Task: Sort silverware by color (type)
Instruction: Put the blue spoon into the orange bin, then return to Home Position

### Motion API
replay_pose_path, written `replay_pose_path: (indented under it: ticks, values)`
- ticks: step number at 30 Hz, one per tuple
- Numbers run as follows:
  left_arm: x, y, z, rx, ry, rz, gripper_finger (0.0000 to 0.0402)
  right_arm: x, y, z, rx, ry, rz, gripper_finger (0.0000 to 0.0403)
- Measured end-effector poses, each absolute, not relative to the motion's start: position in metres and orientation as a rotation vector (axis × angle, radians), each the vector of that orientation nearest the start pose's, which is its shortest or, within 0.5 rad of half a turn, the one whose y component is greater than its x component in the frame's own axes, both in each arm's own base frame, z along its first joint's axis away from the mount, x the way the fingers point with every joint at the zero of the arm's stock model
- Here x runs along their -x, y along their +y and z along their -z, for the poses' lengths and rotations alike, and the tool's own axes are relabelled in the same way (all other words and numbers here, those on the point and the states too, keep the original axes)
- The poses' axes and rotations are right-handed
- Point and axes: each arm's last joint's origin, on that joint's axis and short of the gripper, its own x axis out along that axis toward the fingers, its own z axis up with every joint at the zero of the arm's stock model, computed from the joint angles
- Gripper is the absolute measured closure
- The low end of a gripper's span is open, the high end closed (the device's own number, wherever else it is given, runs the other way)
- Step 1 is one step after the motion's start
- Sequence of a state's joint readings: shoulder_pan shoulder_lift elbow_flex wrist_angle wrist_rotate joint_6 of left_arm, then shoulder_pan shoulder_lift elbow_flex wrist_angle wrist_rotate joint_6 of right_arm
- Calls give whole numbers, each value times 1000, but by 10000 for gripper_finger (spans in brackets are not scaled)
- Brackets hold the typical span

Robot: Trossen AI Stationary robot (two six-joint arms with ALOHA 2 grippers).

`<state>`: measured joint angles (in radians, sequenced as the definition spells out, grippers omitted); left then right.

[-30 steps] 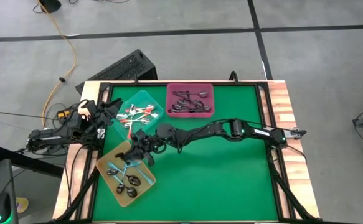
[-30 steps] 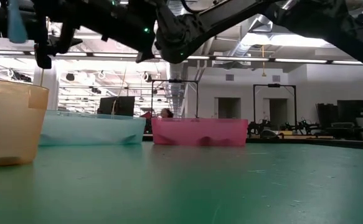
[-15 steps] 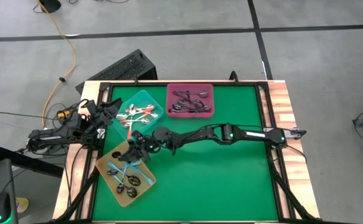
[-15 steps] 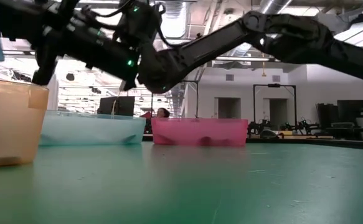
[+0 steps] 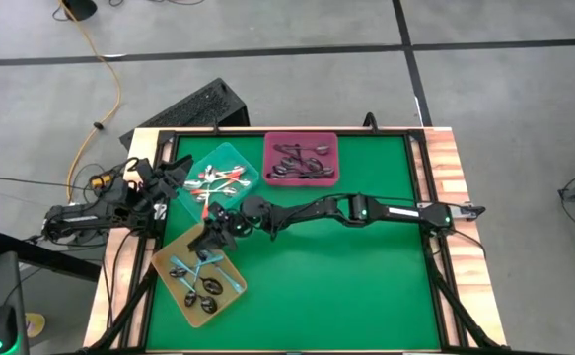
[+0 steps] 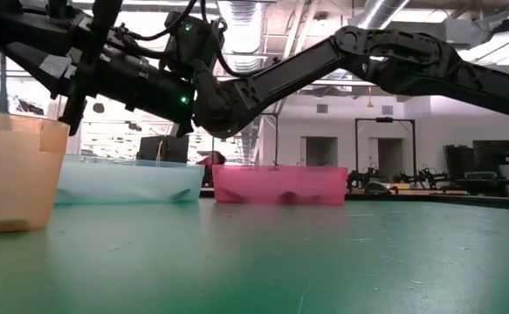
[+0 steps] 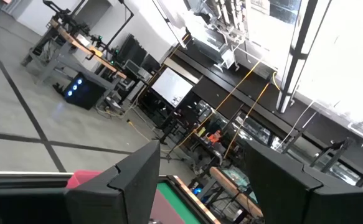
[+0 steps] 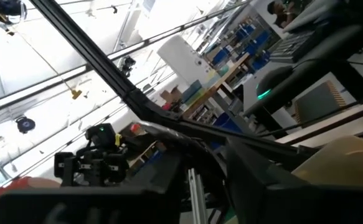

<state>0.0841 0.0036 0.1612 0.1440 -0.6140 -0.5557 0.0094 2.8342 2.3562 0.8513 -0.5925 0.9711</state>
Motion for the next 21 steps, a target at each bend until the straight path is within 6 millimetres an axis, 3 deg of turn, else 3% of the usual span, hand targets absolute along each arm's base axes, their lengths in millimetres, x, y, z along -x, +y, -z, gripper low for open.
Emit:
replay_pose_path:
  ticks: [8,14,21]
  values:
    - [-74,23,-229,615,-486,-593,183,-601,23,-158,-740,-51,-766,212]
    - [-74,23,-230,614,-487,-593,183,-602,22,-154,-663,17,-793,192]
    - [-74,23,-230,599,-485,-595,183,-599,-18,-154,-725,77,-834,198]
